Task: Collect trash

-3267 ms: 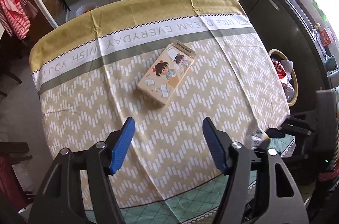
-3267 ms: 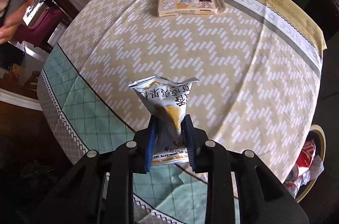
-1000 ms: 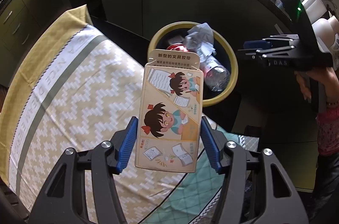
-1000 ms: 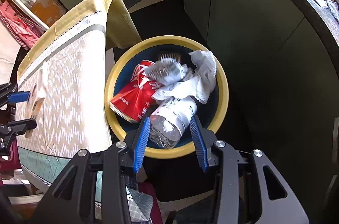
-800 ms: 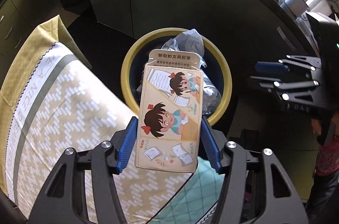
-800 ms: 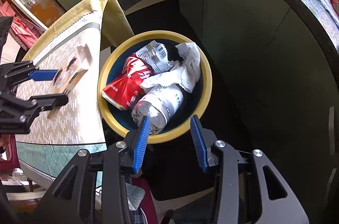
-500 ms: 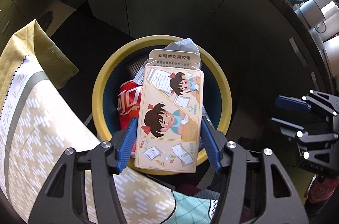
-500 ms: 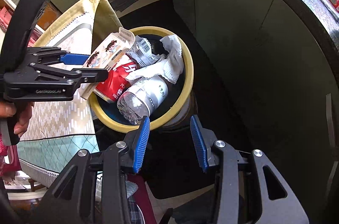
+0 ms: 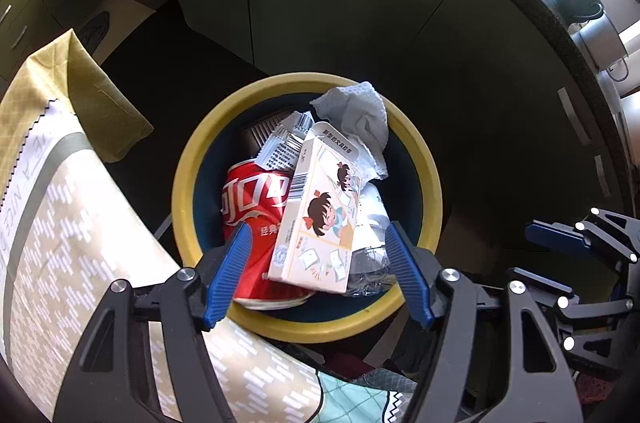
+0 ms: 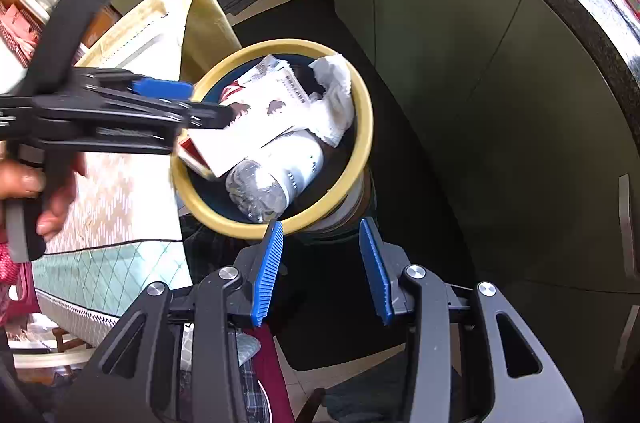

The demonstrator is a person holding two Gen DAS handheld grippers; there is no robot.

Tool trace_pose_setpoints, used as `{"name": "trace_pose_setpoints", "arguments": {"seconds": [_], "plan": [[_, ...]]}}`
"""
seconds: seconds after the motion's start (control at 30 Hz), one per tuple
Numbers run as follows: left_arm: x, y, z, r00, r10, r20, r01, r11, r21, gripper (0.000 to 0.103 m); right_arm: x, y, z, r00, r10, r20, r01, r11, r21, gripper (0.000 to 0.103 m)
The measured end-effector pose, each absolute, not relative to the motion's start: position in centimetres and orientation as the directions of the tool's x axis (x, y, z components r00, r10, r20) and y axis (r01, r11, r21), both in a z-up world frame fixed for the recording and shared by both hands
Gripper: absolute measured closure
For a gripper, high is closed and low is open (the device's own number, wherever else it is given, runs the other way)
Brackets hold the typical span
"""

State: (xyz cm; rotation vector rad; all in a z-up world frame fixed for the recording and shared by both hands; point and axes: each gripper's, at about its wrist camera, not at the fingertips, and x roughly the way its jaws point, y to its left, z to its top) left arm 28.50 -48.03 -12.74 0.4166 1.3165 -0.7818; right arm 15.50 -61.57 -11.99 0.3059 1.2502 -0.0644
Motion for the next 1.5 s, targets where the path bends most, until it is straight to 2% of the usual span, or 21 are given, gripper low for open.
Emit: {"name": "trace_pose_setpoints", "arguments": {"seconds": [0.2, 0.27, 0.33, 0.43, 0.57, 0.67, 0.87, 0.9, 1.0, 1.07, 1.27, 1.4, 1.5], "plan": [[26.1, -40.9, -8.3, 0.191, -0.38, -0.905, 0.698, 0.701, -0.147, 0.037, 14.7, -59.9, -11.6, 0.329, 0.136, -0.935, 0.185, 0.961, 0.204, 0.063], [24.9, -37.7, -6.9, 0.251, -0.421, -0.872, 0.683, 0.715, -0.149, 0.031, 14.3, -59.1, -11.5, 0.337, 0.148, -0.93, 0.175, 0.96, 0.217, 0.063], [23.2, -34.0, -5.6, 0.329, -0.438, -0.837, 0.654, 0.745, -0.133, 0.013, 13.8, -58.2, -11.5, 0.347, 0.164, -0.923, 0.164, 0.959, 0.232, 0.063], [20.0, -28.4, -3.6, 0.452, -0.451, -0.77, 0.597, 0.794, -0.114, 0.008, 12.7, -56.8, -11.5, 0.374, 0.183, -0.909, 0.152, 0.955, 0.255, 0.063], [14.9, -22.1, -2.3, 0.626, -0.391, -0.674, 0.517, 0.856, -0.017, 0.007, 11.0, -54.0, -11.3, 0.424, 0.198, -0.884, 0.125, 0.954, 0.274, 0.062], [11.7, -17.6, -2.1, 0.72, -0.308, -0.621, 0.424, 0.905, 0.042, 0.007, 9.7, -51.3, -10.4, 0.479, 0.169, -0.862, 0.092, 0.966, 0.24, 0.055], [6.0, -9.1, -2.4, 0.802, -0.134, -0.582, 0.209, 0.976, 0.063, 0.007, 7.1, -46.2, -8.0, 0.611, 0.115, -0.783, 0.021, 0.987, 0.161, 0.046], [5.0, -7.7, -2.3, 0.812, -0.105, -0.573, 0.17, 0.983, 0.062, 0.007, 6.6, -45.5, -7.6, 0.631, 0.093, -0.77, 0.019, 0.991, 0.136, 0.042], [2.5, -3.7, -2.0, 0.822, -0.061, -0.566, 0.088, 0.996, 0.022, 0.007, 5.1, -43.3, -6.7, 0.684, 0.023, -0.729, 0.024, 0.998, 0.053, 0.035], [1.2, -1.6, -1.8, 0.823, -0.026, -0.567, 0.029, 1.0, -0.003, 0.007, 4.2, -42.3, -6.4, 0.705, 0.009, -0.71, 0.019, 0.999, 0.032, 0.034], [-2.0, 1.3, -0.9, 0.843, -0.009, -0.537, -0.027, 0.998, -0.058, 0.007, 0.5, -39.7, -4.7, 0.778, -0.024, -0.628, 0.02, 1.0, -0.013, 0.02], [-3.5, 0.3, 0.1, 0.872, 0.012, -0.49, -0.018, 1.0, -0.007, 0.007, -2.5, -38.6, -3.3, 0.827, -0.046, -0.56, 0.033, 0.999, -0.033, 0.013], [-4.6, -0.3, 0.9, 0.89, 0.015, -0.456, -0.005, 1.0, 0.023, 0.007, -4.5, -38.2, -2.3, 0.852, -0.047, -0.521, 0.04, 0.999, -0.025, 0.012]]}}
